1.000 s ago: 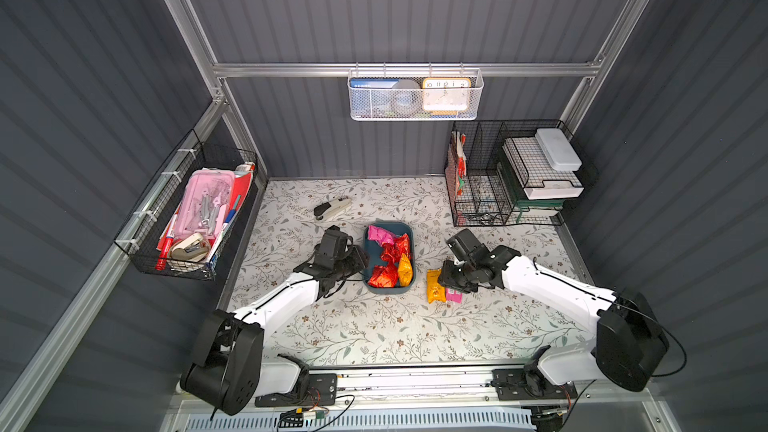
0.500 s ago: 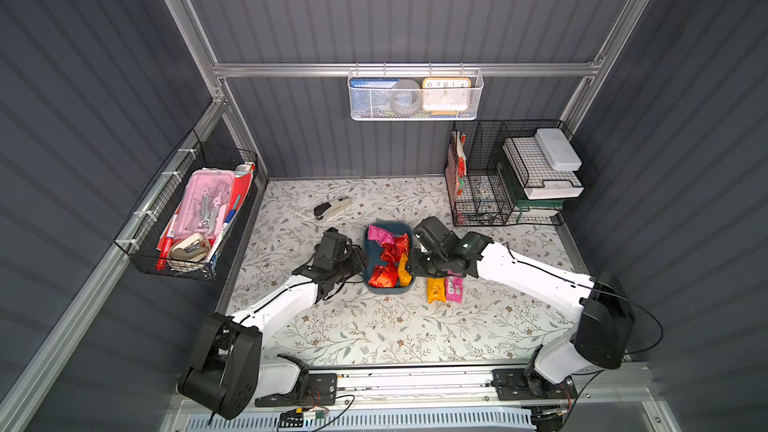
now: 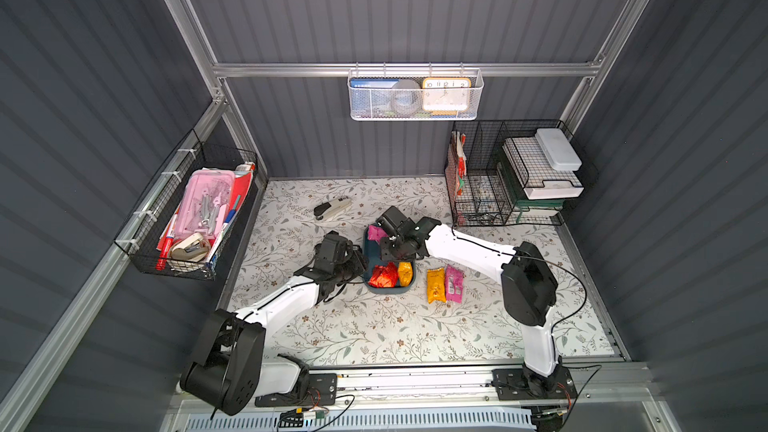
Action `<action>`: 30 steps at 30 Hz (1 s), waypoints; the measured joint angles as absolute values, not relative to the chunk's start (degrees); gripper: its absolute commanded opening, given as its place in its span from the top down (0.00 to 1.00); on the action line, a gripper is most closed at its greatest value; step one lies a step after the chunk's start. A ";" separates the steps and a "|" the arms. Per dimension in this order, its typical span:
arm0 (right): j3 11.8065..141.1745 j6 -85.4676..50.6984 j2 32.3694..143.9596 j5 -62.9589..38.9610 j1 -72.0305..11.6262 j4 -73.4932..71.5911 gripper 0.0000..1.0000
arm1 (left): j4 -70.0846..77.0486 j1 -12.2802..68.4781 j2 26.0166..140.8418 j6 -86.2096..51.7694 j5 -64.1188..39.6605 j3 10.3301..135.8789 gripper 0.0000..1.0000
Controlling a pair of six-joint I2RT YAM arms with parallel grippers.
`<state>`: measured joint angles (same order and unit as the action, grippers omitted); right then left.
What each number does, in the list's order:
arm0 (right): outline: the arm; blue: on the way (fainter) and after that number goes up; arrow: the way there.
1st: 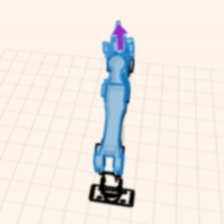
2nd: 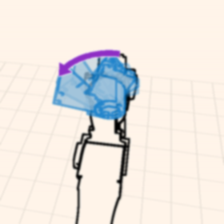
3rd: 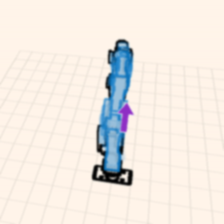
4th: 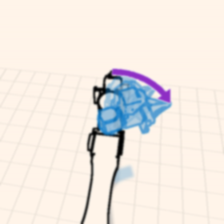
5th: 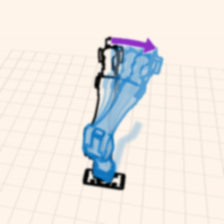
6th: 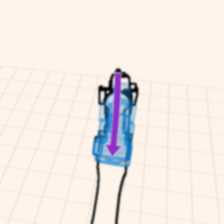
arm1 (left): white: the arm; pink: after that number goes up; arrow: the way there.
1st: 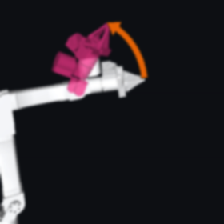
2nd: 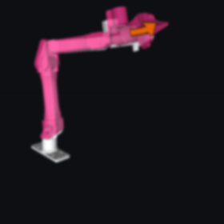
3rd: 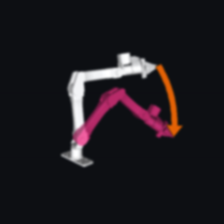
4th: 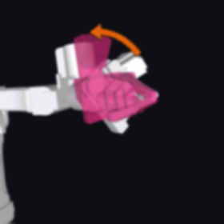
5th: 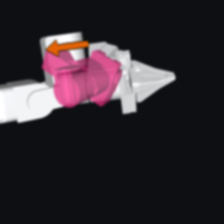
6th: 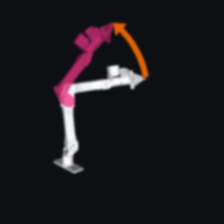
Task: Take the tea bags out of the storage box
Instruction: Pick up the tea bag from the storage box.
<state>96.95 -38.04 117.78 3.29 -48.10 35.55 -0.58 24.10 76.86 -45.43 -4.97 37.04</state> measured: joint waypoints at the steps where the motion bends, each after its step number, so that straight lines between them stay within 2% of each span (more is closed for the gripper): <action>1: 97.78 -38.00 118.61 3.53 -48.07 35.77 0.50 | -0.54 24.10 76.99 -45.45 -4.97 37.04 0.60; 9: 102.13 -37.60 123.24 6.39 -47.55 37.52 0.51 | -0.16 24.10 78.30 -45.45 -5.34 37.04 0.64; 17: 104.77 -36.99 127.00 7.35 -46.81 37.78 0.58 | 0.01 24.10 78.35 -45.43 -5.37 36.88 0.67; 22: 105.89 -36.95 128.42 7.11 -46.72 37.56 0.69 | 0.25 24.12 78.35 -45.43 -5.39 36.47 0.71; 30: 106.00 -36.97 128.88 6.57 -46.70 37.50 0.95 | 0.86 24.10 78.96 -45.43 -5.69 36.18 0.73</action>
